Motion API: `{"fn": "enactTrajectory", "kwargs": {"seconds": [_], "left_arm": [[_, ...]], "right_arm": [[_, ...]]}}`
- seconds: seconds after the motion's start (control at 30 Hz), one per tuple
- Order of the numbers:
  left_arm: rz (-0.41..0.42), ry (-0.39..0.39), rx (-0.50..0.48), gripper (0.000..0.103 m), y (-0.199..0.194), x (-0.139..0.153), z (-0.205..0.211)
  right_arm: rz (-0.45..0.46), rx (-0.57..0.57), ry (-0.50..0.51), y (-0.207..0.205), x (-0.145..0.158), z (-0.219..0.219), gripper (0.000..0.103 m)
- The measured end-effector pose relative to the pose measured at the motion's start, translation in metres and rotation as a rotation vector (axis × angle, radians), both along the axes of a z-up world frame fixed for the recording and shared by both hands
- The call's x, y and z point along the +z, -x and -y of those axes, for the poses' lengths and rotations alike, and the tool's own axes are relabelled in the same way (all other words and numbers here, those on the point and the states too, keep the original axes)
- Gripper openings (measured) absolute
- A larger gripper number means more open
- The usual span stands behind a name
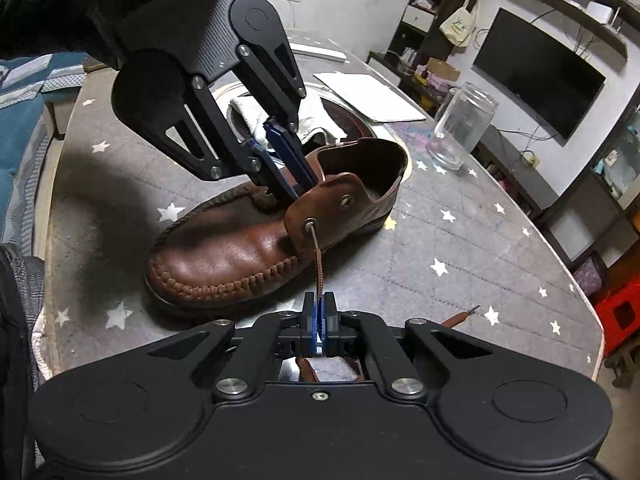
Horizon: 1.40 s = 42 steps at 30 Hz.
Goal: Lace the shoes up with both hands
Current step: 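Push the lace tip into an eyelet with the right tool while left holds shoe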
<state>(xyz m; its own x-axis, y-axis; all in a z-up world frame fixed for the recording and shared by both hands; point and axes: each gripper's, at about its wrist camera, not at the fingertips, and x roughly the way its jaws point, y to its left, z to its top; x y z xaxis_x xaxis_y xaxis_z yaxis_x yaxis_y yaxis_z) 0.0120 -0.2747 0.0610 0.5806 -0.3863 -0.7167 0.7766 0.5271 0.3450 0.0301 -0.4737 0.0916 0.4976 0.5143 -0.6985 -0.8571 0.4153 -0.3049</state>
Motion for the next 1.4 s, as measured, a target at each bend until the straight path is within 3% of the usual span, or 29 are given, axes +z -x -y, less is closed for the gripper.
{"fn": "enactTrajectory", "kwargs": {"seconds": [0.83,1.4], "left_arm": [[0.099,-0.087,-0.192,0.015,0.014,0.003,0.009],[0.097,-0.068,-0.199,0.019,0.012,0.000,0.010]], "right_arm": [[0.016,0.039,-0.013,-0.012,-0.005,-0.016,0.002],[0.016,0.064,-0.008,-0.008,-0.004,-0.016,0.002]]}}
